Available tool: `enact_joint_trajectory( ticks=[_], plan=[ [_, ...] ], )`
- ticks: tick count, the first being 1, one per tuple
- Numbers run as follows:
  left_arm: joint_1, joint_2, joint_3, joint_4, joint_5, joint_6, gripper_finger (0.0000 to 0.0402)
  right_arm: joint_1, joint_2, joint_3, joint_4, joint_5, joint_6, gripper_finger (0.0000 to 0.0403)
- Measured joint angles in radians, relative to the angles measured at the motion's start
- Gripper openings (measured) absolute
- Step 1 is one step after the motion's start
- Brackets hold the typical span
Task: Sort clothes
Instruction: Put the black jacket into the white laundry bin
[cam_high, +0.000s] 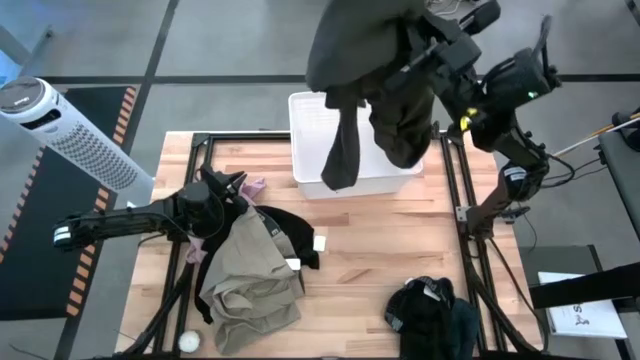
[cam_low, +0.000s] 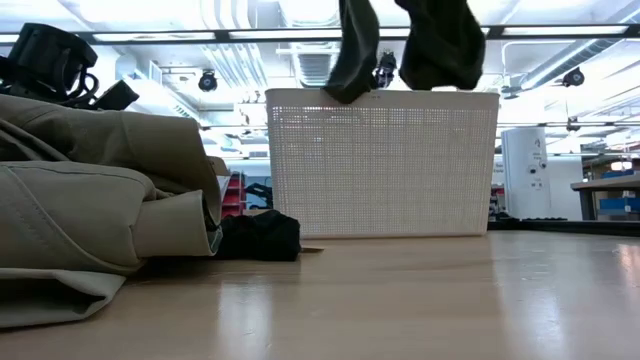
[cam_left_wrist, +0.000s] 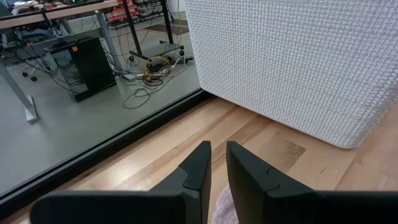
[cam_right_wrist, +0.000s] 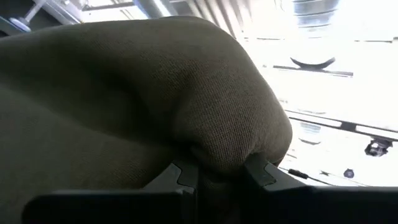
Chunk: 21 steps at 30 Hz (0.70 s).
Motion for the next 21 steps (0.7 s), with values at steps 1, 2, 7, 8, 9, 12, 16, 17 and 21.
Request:
enact_joint_trajectory(
  ticks=[1, 2, 7, 8, 9, 12, 16, 17, 21],
  plan=[
    [0.0, 0.0, 0.0, 0.0, 0.0, 0.0, 0.0038, -0.014, 0.004, 0.0, -0.002, 0.0, 0.009, 0.0034],
    [0.0, 0.0, 0.0, 0.0, 0.0, 0.0, 0.0038, -0.028, 0.007, 0.0, -0.015, -0.001, 0.025, 0.0034],
    [0.0, 0.0, 0.0, 0.0, 0.0, 0.0, 0.0038, -0.106, 0.037, 0.0, -0.125, -0.016, 0.121, 0.0034],
    [0.0, 0.0, 0.0, 0.0, 0.0, 0.0, 0.0038, -0.123, 0.046, 0.0, -0.15, -0.016, 0.132, 0.0034],
    [0.0, 0.0, 0.0, 0.0, 0.0, 0.0, 0.0038, -0.14, 0.057, 0.0, -0.173, -0.015, 0.147, 0.0034],
    [0.0, 0.0, 0.0, 0.0, 0.0, 0.0, 0.0038, -0.193, 0.09, 0.0, -0.237, -0.016, 0.164, 0.0034],
    [0.0, 0.0, 0.0, 0.0, 0.0, 0.0, 0.0038, -0.255, 0.136, 0.0, -0.259, -0.015, 0.171, 0.0034],
    [0.0, 0.0, 0.0, 0.0, 0.0, 0.0, 0.0038, -0.265, 0.144, 0.0, -0.264, -0.015, 0.173, 0.0034],
    [0.0, 0.0, 0.0, 0.0, 0.0, 0.0, 0.0038, -0.293, 0.158, -0.001, -0.325, -0.018, 0.211, 0.0034]
  ],
)
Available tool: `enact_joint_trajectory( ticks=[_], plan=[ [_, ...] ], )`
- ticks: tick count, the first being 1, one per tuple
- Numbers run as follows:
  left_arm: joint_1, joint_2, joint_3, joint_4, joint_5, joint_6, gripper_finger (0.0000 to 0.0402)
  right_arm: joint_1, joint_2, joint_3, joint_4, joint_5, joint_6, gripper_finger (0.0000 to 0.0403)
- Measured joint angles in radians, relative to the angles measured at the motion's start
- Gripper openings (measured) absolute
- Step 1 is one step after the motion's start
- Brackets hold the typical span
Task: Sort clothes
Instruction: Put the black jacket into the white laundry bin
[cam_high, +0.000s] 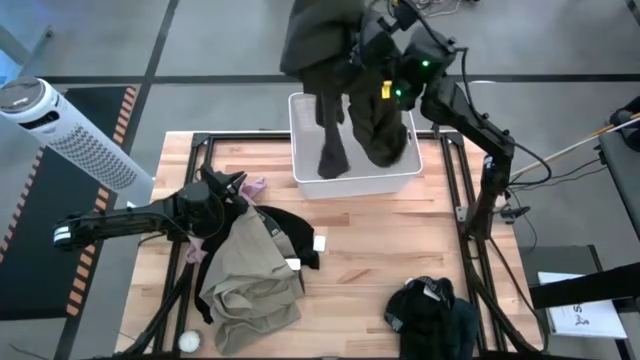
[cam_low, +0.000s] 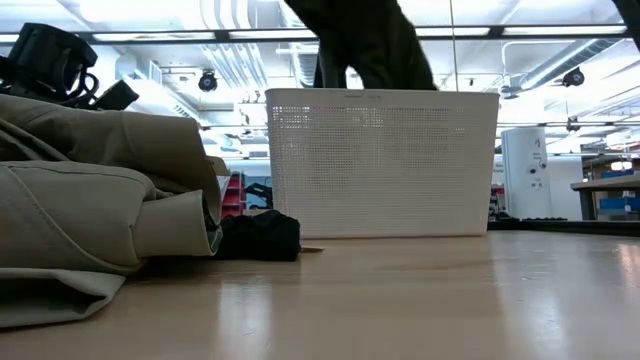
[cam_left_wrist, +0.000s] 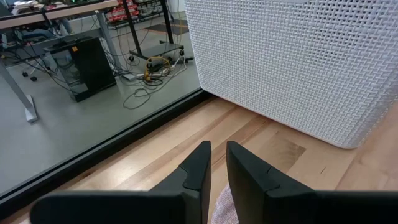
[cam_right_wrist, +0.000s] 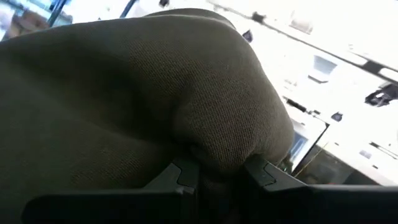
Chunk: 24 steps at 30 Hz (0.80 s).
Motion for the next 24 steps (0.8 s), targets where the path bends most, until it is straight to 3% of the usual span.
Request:
enact_joint_trajectory(
  ticks=[6, 14, 19, 24],
  plan=[
    [0.0, 0.0, 0.0, 0.0, 0.0, 0.0, 0.0038, -0.001, -0.007, 0.0, -0.268, -0.002, 0.083, 0.0034],
    [0.0, 0.001, 0.0, 0.0, 0.0, 0.0, 0.0038, -0.031, -0.029, 0.0, -0.74, -0.009, 0.42, 0.0034],
    [0.0, 0.0, 0.0, 0.0, 0.0, 0.0, 0.0038, -0.081, -0.005, -0.003, -0.923, -0.103, 0.567, 0.0034],
    [0.0, 0.001, 0.0, 0.001, 0.0, 0.0, 0.0038, -0.131, 0.062, -0.004, -0.995, -0.212, 0.633, 0.0034]
  ],
)
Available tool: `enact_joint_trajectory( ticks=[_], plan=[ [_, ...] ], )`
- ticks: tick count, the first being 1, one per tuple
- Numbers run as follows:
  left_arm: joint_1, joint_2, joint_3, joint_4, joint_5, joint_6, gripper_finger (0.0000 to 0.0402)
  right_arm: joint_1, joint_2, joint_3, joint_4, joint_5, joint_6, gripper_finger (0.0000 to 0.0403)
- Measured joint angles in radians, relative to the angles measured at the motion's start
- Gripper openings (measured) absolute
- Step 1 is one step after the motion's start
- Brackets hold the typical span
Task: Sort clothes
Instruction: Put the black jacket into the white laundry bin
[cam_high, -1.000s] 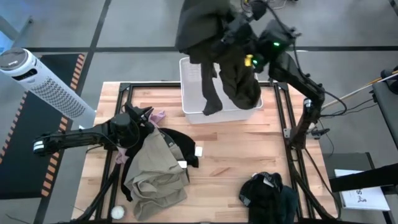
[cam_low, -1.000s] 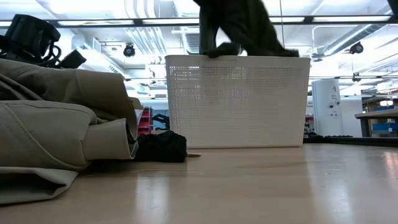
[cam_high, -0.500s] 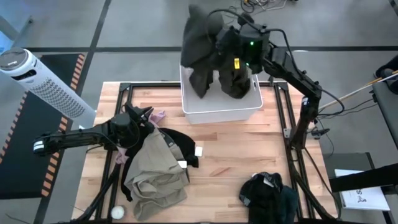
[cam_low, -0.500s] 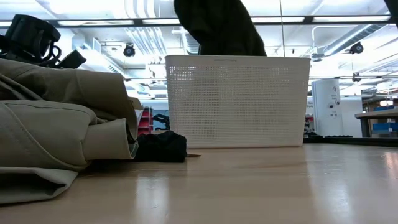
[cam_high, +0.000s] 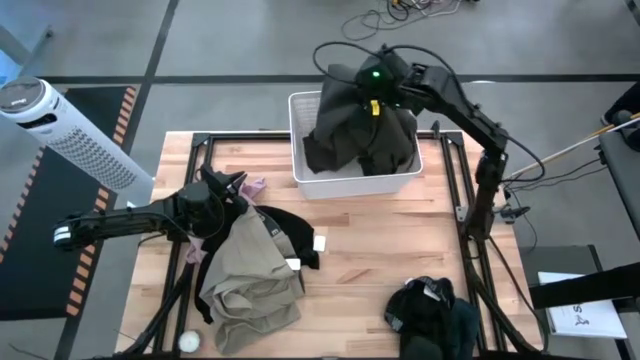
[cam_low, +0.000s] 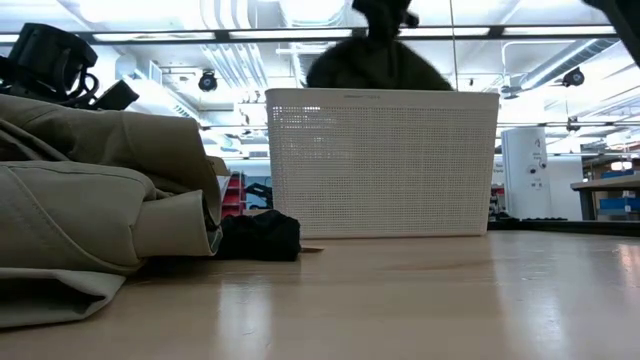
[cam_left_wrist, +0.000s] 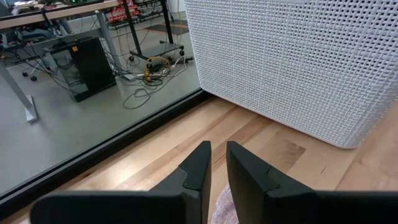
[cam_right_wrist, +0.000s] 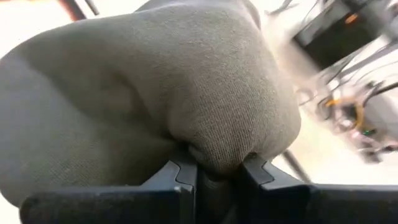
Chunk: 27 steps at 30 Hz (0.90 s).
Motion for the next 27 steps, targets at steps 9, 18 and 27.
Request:
enact_joint_trajectory(
  ticks=[9, 18, 27],
  plan=[
    [0.0, 0.002, 0.0, 0.0, 0.0, 0.0, 0.0038, -0.039, 0.187, 0.0, -0.005, -0.157, 0.018, 0.0034],
    [0.0, 0.002, 0.0, 0.0, 0.0, 0.0, 0.0038, -0.073, 0.367, 0.0, -0.01, -0.276, 0.024, 0.004],
    [0.0, 0.002, 0.0, 0.0, 0.0, 0.0, 0.0038, -0.072, 0.362, 0.003, -0.03, -0.287, 0.024, 0.0194]
  ],
)
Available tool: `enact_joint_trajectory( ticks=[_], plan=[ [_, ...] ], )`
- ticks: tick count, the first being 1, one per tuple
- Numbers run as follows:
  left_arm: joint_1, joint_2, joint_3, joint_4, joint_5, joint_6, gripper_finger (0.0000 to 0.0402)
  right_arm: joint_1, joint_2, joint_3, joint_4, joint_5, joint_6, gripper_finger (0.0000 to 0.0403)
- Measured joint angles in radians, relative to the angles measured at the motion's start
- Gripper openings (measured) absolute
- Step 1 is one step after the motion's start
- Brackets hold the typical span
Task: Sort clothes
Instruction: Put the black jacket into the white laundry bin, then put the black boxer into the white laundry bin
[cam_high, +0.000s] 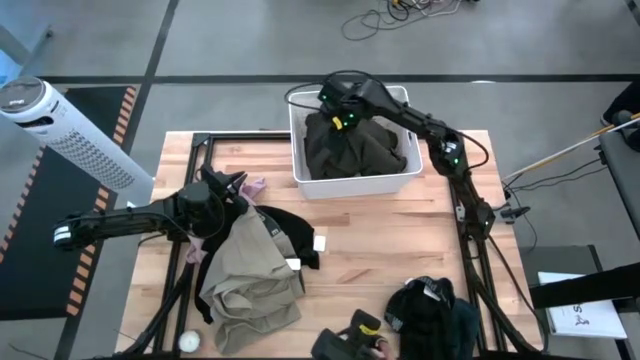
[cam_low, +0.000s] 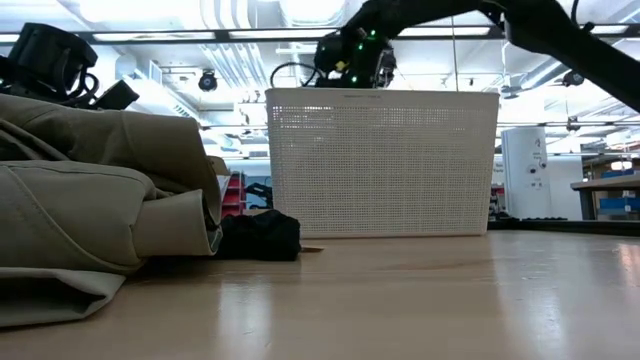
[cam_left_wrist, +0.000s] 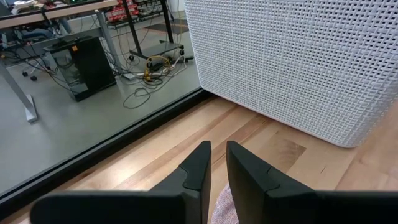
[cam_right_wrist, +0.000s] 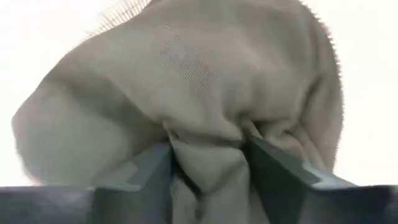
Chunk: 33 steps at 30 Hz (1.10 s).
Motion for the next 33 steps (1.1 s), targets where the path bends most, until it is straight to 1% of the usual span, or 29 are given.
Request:
enact_joint_trajectory(
  ticks=[4, 7, 10, 12, 15, 19, 21, 26, 29, 31, 33],
  plan=[
    [0.0, 0.0, 0.0, 0.0, 0.0, 0.0, 0.0038, 0.007, -0.074, 0.001, -0.01, 0.001, 0.003, 0.0254],
    [0.0, 0.0, 0.0, 0.0, 0.0, 0.0, 0.0038, 0.016, -0.144, 0.001, -0.031, 0.003, -0.013, 0.0288],
    [0.0, 0.0, 0.0, 0.0, 0.0, 0.0, 0.0038, 0.035, -0.219, 0.001, -0.055, 0.003, -0.008, 0.0302],
    [0.0, 0.001, 0.0, -0.001, 0.0, 0.0, 0.0038, 0.051, -0.275, 0.002, -0.084, 0.002, 0.012, 0.0299],
    [0.0, 0.002, 0.0, 0.0, 0.0, 0.0, 0.0038, 0.094, -0.349, 0.003, -0.164, 0.005, 0.043, 0.0272],
    [0.0, 0.002, 0.0, 0.0, 0.0, 0.0, 0.0038, 0.185, -0.416, 0.003, -0.289, 0.008, 0.099, 0.0208],
    [0.0, 0.001, 0.0, 0.0, 0.0, 0.0, 0.0038, 0.243, -0.444, -0.005, -0.276, 0.004, 0.138, 0.0171],
    [0.0, 0.001, 0.0, 0.0, 0.0, 0.0, 0.0038, 0.407, -0.504, -0.015, -0.281, -0.042, 0.186, 0.0074],
    [0.0, 0.003, 0.0, 0.0, 0.0, 0.0, 0.0038, 0.497, -0.521, -0.036, -0.282, -0.046, 0.237, 0.0025],
    [0.0, 0.003, 0.0, 0.0, 0.0, 0.0, 0.0038, 0.555, -0.535, -0.064, -0.28, -0.046, 0.267, 0.0007],
    [0.0, 0.003, 0.0, 0.0, 0.0, 0.0, 0.0038, 0.609, -0.548, -0.107, -0.281, -0.05, 0.305, 0.0006]
  ],
)
